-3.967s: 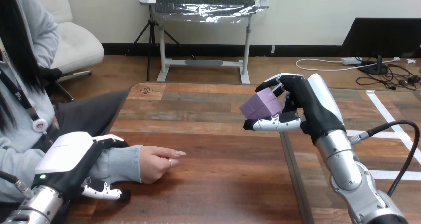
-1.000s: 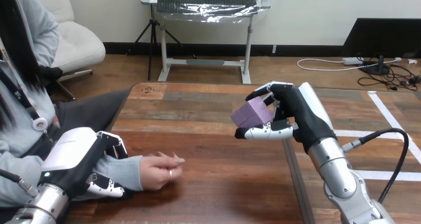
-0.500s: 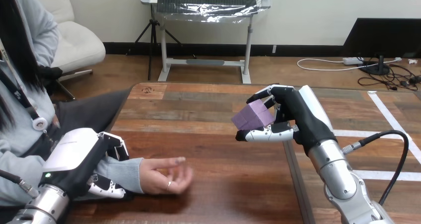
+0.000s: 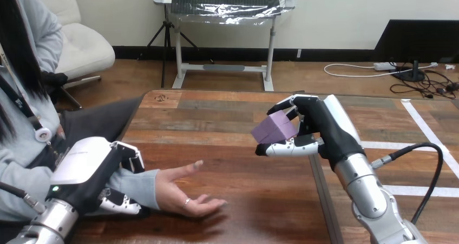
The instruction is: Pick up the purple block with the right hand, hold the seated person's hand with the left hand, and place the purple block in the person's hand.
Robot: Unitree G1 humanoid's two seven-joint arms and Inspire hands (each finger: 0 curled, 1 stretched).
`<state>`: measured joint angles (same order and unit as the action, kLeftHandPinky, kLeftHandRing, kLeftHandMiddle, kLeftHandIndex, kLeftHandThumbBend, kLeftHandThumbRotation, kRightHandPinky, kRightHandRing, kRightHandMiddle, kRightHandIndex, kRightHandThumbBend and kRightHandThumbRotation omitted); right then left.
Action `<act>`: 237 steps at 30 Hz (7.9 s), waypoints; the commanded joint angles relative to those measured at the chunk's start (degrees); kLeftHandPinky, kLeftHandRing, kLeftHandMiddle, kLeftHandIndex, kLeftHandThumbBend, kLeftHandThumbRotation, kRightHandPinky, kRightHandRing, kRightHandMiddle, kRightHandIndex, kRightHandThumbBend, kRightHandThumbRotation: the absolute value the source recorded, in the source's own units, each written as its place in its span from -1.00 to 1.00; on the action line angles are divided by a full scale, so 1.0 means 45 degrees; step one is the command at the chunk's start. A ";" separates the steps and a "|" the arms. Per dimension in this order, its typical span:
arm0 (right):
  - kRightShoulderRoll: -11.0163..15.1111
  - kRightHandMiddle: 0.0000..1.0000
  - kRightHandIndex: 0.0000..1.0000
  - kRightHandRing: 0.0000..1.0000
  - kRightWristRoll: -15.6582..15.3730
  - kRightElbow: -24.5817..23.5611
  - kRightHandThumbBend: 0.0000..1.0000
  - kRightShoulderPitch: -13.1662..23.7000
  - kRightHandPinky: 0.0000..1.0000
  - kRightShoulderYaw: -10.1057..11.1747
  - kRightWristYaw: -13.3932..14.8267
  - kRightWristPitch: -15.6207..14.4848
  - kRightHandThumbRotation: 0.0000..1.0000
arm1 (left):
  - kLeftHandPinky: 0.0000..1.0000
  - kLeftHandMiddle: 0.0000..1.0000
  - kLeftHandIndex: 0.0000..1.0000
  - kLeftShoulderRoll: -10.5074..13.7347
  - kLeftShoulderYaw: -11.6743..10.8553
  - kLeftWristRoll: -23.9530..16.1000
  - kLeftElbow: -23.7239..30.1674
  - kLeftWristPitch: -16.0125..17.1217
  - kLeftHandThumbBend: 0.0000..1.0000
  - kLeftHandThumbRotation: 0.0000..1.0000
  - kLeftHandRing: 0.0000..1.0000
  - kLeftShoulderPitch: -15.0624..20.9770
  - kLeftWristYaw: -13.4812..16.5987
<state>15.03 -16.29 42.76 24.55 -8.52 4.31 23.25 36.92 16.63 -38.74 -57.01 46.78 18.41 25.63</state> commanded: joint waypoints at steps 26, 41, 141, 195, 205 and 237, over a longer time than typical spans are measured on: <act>-0.1209 -0.70 -0.63 -0.80 -0.0235 -0.0366 -0.31 0.0687 -0.88 -0.0366 -0.0251 -0.0063 -0.83 | -0.65 -0.42 -0.35 -0.0020 -0.0805 0.1074 0.3670 0.0297 0.78 -1.00 -0.55 0.0423 -0.0963; -0.1643 -0.68 -0.61 -0.80 -0.0267 -0.1173 -0.30 0.0277 -0.88 -0.0558 -0.0575 -0.0246 -0.85 | -0.62 -0.38 -0.35 -0.0184 -0.1000 0.0928 0.4446 0.0123 0.77 -1.00 -0.52 0.0739 -0.1161; -0.2674 -0.67 -0.61 -0.79 -0.1215 -0.5448 -0.18 -0.1516 -0.87 -0.1491 -0.0716 -0.3616 -0.62 | -0.57 -0.35 -0.30 -0.1543 -0.1038 0.0800 0.5828 -0.0789 0.88 -1.00 -0.48 0.1089 -0.1714; -0.1949 0.88 0.96 0.76 -0.2129 -0.5360 1.00 -0.1039 0.49 -0.1472 -0.0562 -0.3881 0.53 | 0.60 0.61 0.65 -0.1158 -0.1487 0.0543 0.6973 -0.1129 0.89 -0.49 0.62 -0.0389 -0.1069; -0.1867 0.98 1.00 0.92 -0.1875 -0.5211 1.00 -0.1054 0.70 -0.1286 -0.0252 -0.3126 0.60 | 0.64 0.81 0.81 -0.1072 -0.1726 0.0666 0.7386 -0.1084 0.99 -0.29 0.80 -0.0863 -0.1076; -0.0822 1.00 1.00 1.00 -0.1605 -0.4287 1.00 -0.0471 0.85 -0.0869 -0.0325 -0.1500 0.96 | 0.79 0.98 0.98 -0.0923 -0.2635 0.0937 0.7181 0.0043 1.00 0.12 0.96 -0.1882 -0.0630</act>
<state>9.71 -24.41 23.02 16.82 -14.44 2.08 14.32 31.66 6.91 -36.15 -25.90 45.12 8.51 21.08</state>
